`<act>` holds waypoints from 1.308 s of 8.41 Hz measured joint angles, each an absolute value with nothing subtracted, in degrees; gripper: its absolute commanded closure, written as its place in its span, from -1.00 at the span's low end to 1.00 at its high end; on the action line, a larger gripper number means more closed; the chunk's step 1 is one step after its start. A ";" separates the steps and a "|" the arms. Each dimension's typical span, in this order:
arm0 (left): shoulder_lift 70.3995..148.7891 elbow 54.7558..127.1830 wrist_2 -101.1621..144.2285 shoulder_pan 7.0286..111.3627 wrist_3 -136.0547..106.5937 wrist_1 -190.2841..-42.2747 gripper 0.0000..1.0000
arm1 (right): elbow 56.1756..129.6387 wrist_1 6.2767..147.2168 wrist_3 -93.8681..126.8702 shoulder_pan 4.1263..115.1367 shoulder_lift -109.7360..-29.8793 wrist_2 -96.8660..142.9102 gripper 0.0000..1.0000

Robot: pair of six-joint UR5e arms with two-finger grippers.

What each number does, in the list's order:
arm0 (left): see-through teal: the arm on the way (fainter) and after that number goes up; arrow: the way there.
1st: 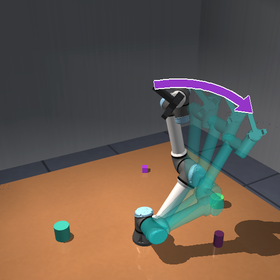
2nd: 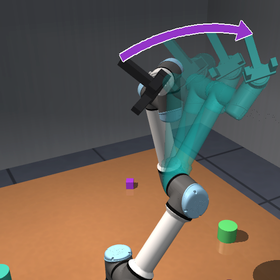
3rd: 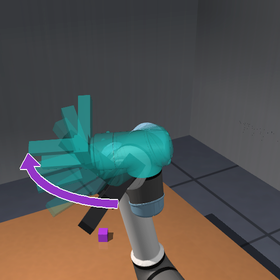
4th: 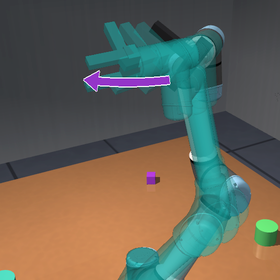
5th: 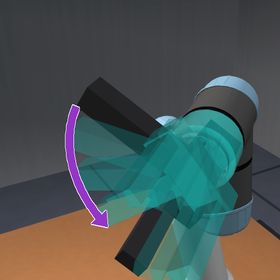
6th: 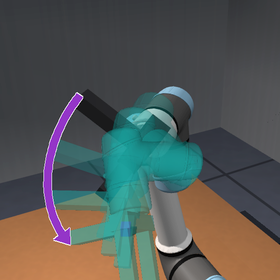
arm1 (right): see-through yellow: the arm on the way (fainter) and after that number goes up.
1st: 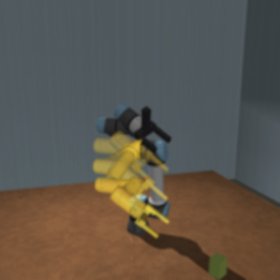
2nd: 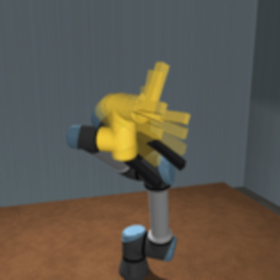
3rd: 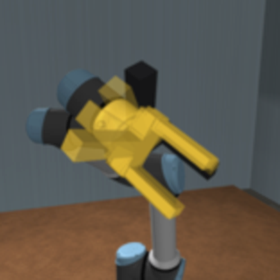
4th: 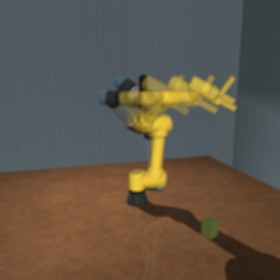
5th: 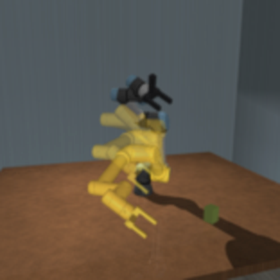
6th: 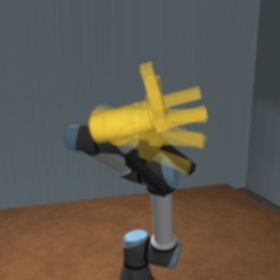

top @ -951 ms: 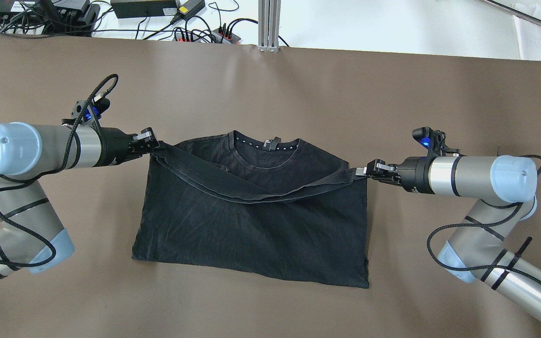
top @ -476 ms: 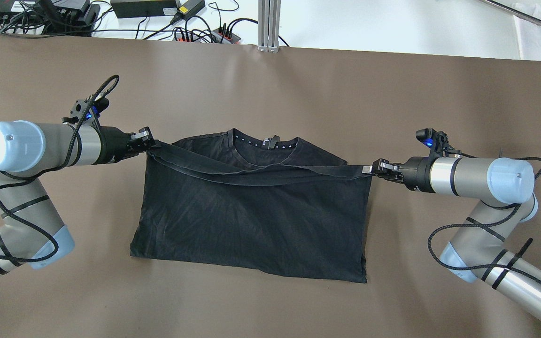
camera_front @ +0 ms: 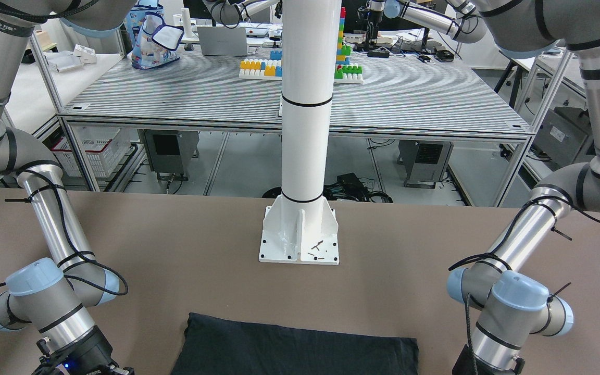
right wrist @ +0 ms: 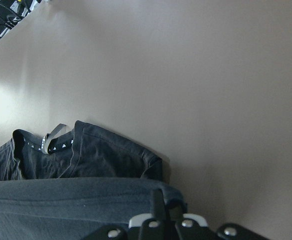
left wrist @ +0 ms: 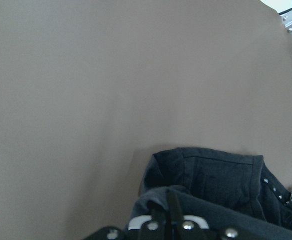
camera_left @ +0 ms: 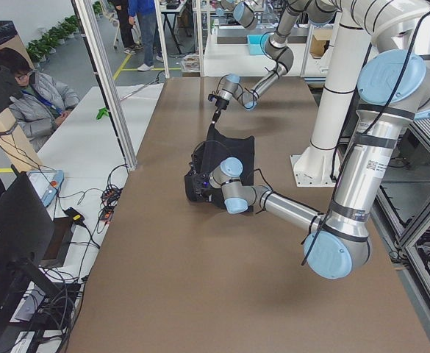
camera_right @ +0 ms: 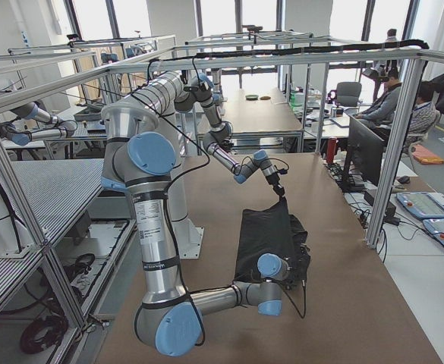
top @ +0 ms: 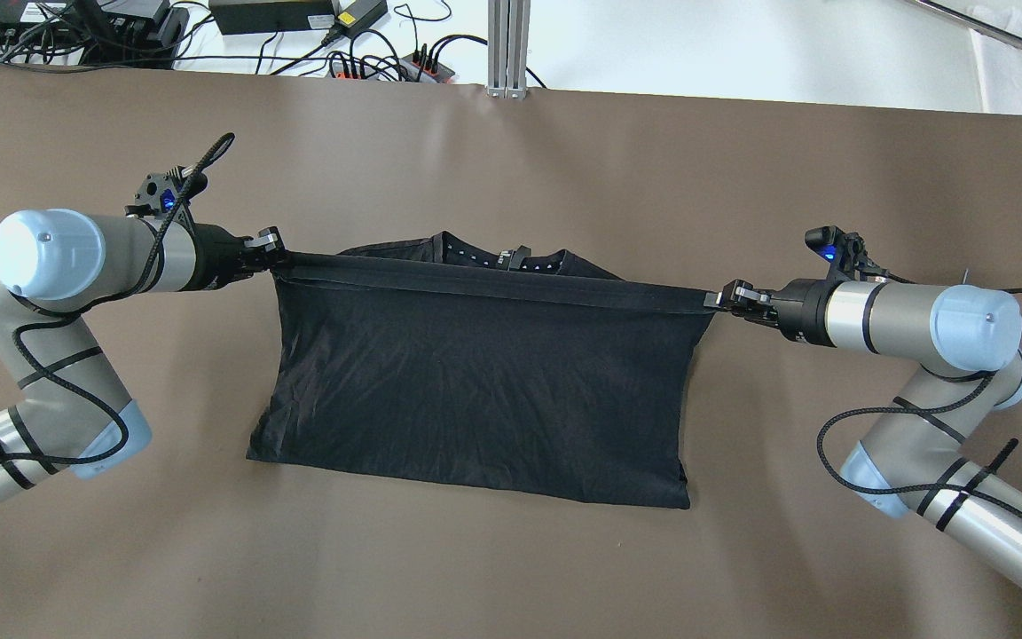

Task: Fold clothes
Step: 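Lay the folded hem near the collar with both grippers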

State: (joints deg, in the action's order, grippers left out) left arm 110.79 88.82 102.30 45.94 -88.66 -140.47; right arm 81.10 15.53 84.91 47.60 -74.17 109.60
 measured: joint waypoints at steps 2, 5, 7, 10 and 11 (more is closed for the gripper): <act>112.29 88.44 102.24 45.97 -88.74 -140.26 1.00 | 81.12 15.82 85.16 48.00 -73.62 109.60 1.00; 114.41 87.25 102.22 45.97 -88.77 -140.11 1.00 | 81.26 19.89 85.22 48.02 -70.29 109.60 1.00; 114.60 86.36 102.22 46.04 -88.73 -140.10 1.00 | 81.25 21.89 84.80 48.06 -69.44 109.57 1.00; 114.61 84.09 102.22 46.51 -88.51 -140.28 1.00 | 81.10 23.40 84.54 48.72 -69.75 109.44 1.00; 114.61 83.61 102.21 46.54 -88.35 -140.33 1.00 | 81.07 23.78 84.32 49.04 -69.90 109.05 1.00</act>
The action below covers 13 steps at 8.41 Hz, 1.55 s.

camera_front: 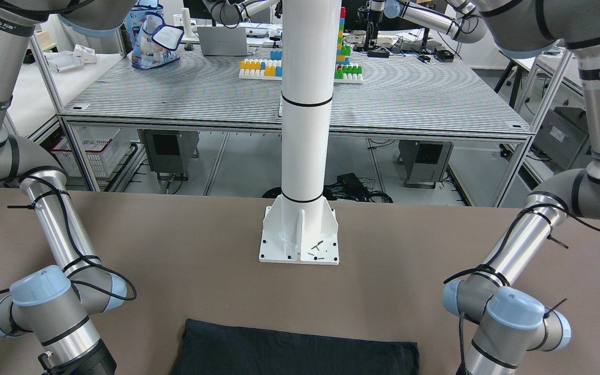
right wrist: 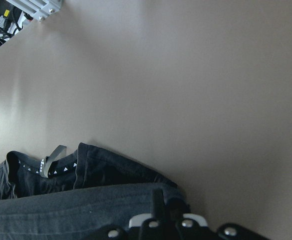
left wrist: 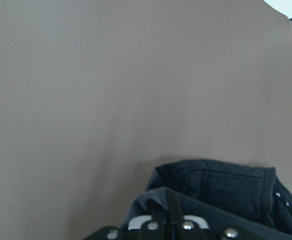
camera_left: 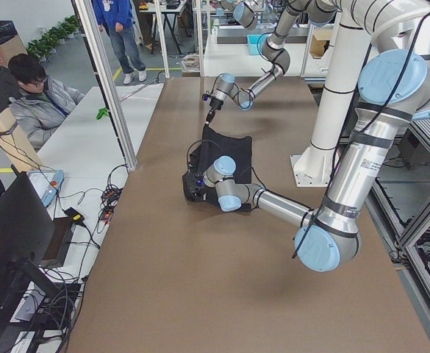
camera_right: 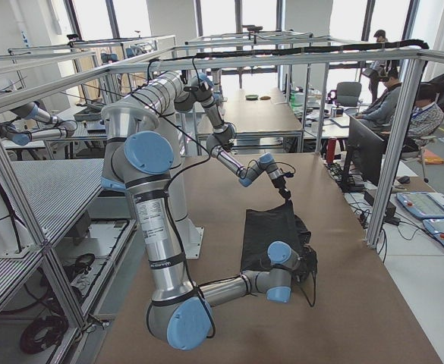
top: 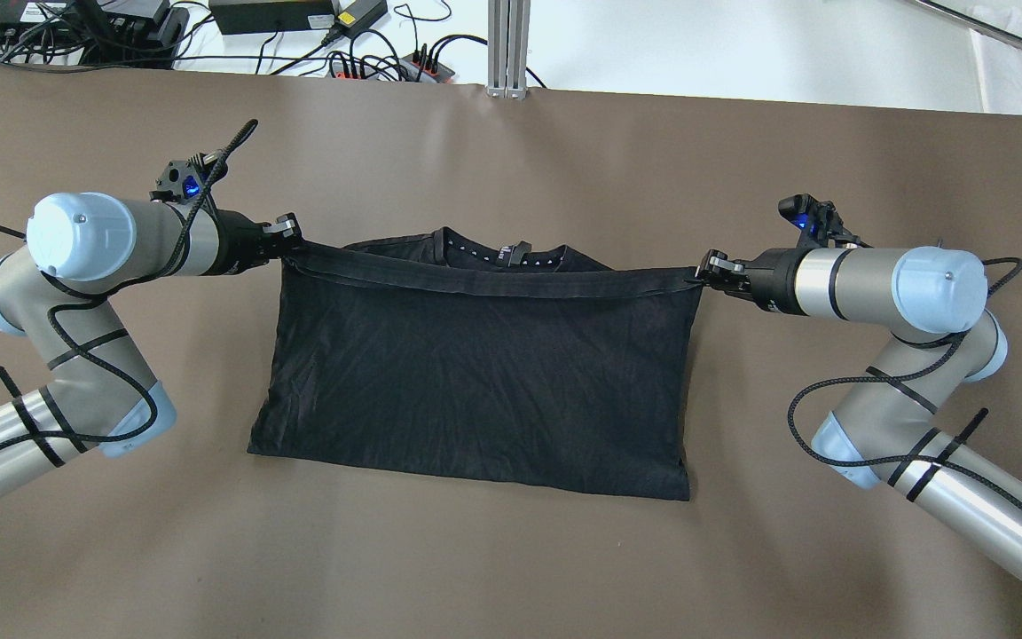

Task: Fold clothes
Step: 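Lay the folded hem near the collar with both grippers, then open both grippers and release the hem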

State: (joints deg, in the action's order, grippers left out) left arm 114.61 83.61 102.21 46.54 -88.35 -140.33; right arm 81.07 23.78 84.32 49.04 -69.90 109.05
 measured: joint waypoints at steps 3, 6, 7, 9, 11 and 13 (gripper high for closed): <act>114.62 83.11 102.17 46.52 -88.23 -140.36 1.00 | 81.04 24.10 84.09 49.28 -69.89 108.42 1.00; 115.26 83.39 102.22 46.48 -88.30 -140.36 1.00 | 81.51 24.05 84.70 49.25 -69.48 108.44 1.00; 115.44 83.54 102.22 46.49 -88.28 -140.36 0.70 | 81.98 24.02 84.82 49.22 -69.34 108.45 0.64; 115.56 83.64 102.13 46.49 -88.25 -140.40 -1.00 | 82.39 24.08 84.89 49.15 -69.07 108.45 -0.87; 115.85 83.57 101.06 46.64 -88.22 -140.39 -1.00 | 82.43 24.81 84.97 49.13 -68.91 108.43 -0.87; 116.06 83.39 102.48 48.53 -87.27 -140.24 -1.00 | 82.67 26.83 85.07 49.39 -68.66 109.16 -0.87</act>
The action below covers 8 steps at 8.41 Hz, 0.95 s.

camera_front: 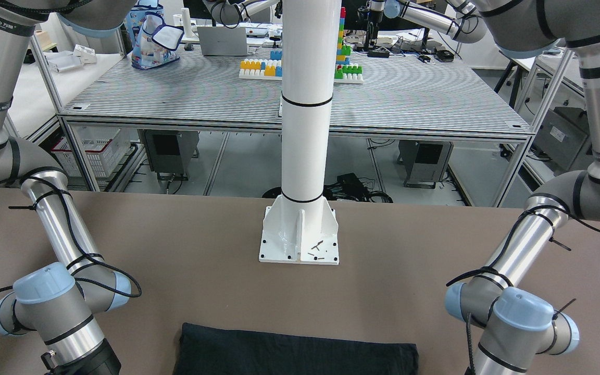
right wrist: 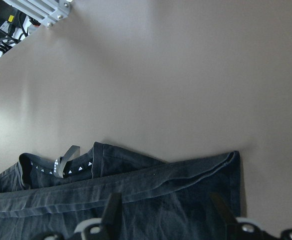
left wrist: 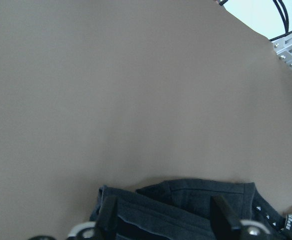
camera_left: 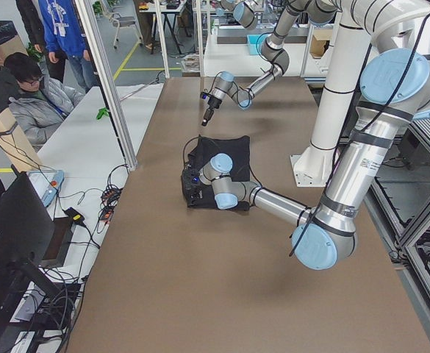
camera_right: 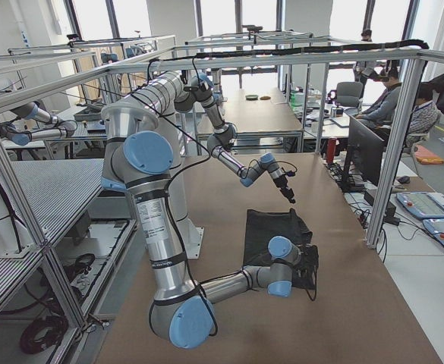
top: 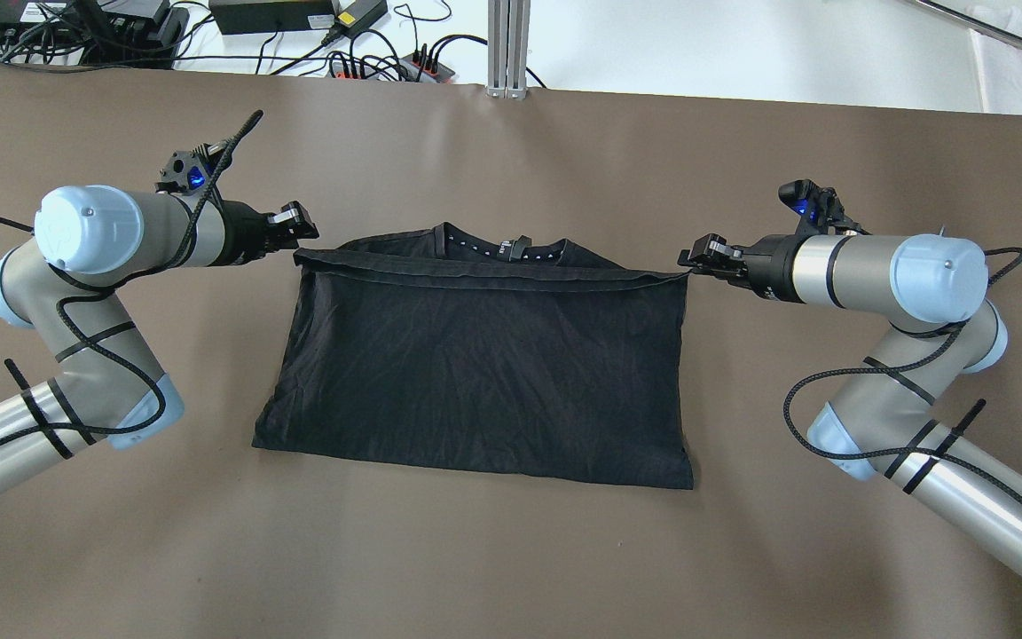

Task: Fold clothes
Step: 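Open both grippers and release the hem, then move the right gripper to the folded bundle's corner nearest the robot and grasp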

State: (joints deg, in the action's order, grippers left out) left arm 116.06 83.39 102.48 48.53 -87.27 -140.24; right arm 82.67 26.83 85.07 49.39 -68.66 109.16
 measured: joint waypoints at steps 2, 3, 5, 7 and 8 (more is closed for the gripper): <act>116.21 83.50 104.29 49.93 -86.47 -140.19 -1.00 | 84.85 28.03 87.38 49.13 -69.53 112.93 -0.87; 116.28 83.59 104.57 50.19 -86.37 -140.19 -1.00 | 86.99 29.00 89.29 48.61 -70.77 115.17 -0.87; 116.35 83.71 104.63 50.58 -86.32 -140.22 -1.00 | 91.85 31.74 93.03 45.86 -74.12 119.67 -0.87; 116.42 83.80 104.49 50.68 -86.28 -140.26 -1.00 | 94.58 33.61 95.52 42.67 -77.50 122.05 -0.88; 116.49 83.83 104.37 50.70 -86.28 -140.27 -1.00 | 95.10 33.75 96.30 41.21 -79.59 122.13 -0.88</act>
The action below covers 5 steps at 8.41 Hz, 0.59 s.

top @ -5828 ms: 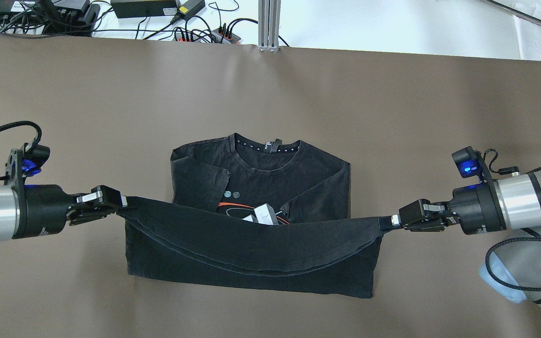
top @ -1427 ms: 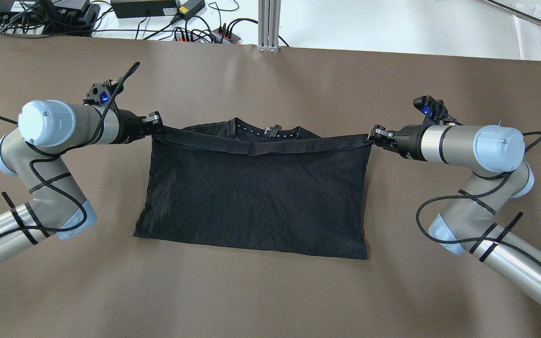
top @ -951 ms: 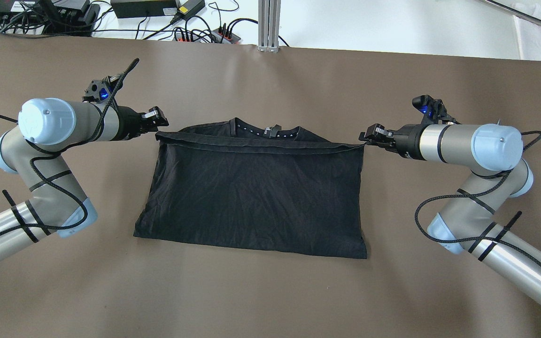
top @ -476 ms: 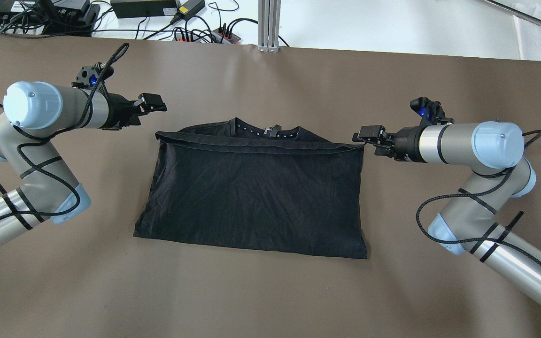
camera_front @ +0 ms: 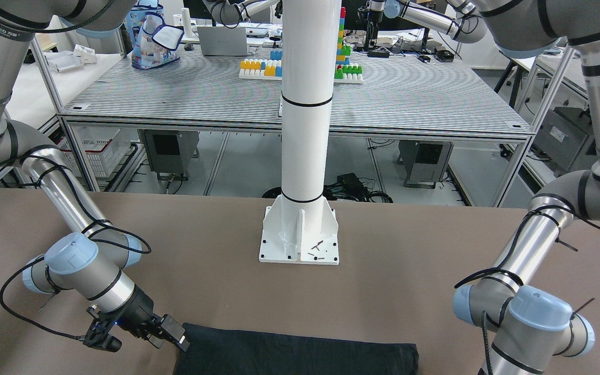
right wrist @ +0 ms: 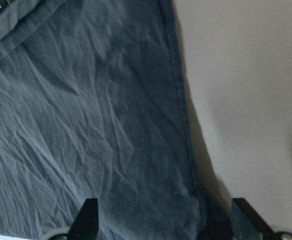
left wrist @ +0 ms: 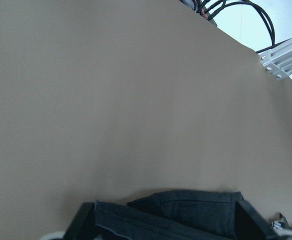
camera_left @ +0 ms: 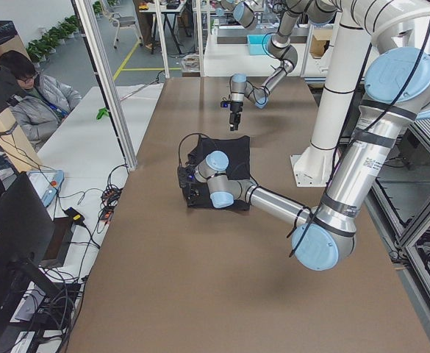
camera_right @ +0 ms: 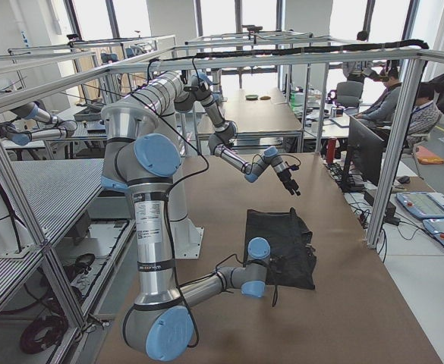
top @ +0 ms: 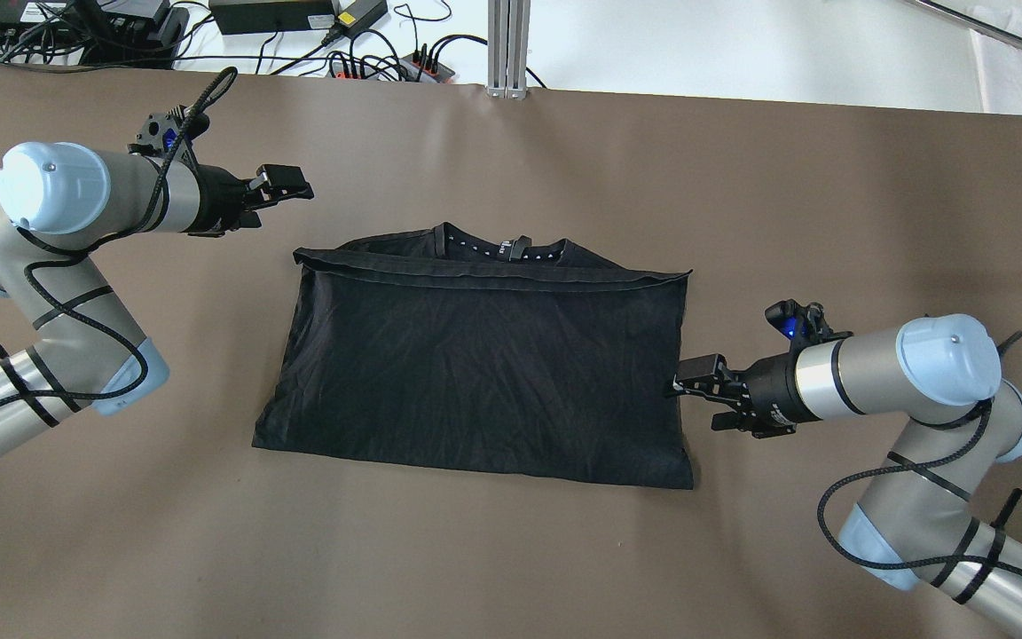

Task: Fold clothes
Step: 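Move the right gripper to the folded bundle's corner nearest the robot and grasp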

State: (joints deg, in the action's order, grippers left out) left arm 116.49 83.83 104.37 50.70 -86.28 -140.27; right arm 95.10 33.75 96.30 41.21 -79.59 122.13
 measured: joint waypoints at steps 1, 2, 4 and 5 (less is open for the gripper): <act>116.59 83.84 104.29 50.71 -86.26 -140.27 -1.00 | 95.44 33.69 96.72 39.96 -81.42 121.99 -0.88; 116.66 83.82 104.22 50.72 -86.28 -140.27 -1.00 | 95.76 33.63 96.97 38.57 -82.56 121.68 -0.88; 116.71 83.77 104.16 50.77 -86.27 -140.27 -1.00 | 96.01 33.58 97.36 34.95 -83.24 118.89 -0.88; 116.71 83.77 104.12 50.79 -86.24 -140.27 -1.00 | 96.02 33.58 97.42 33.43 -83.28 117.26 -0.88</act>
State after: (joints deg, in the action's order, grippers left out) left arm 116.71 83.77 104.12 50.79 -86.24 -140.27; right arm 96.02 33.58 97.42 33.43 -83.28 117.26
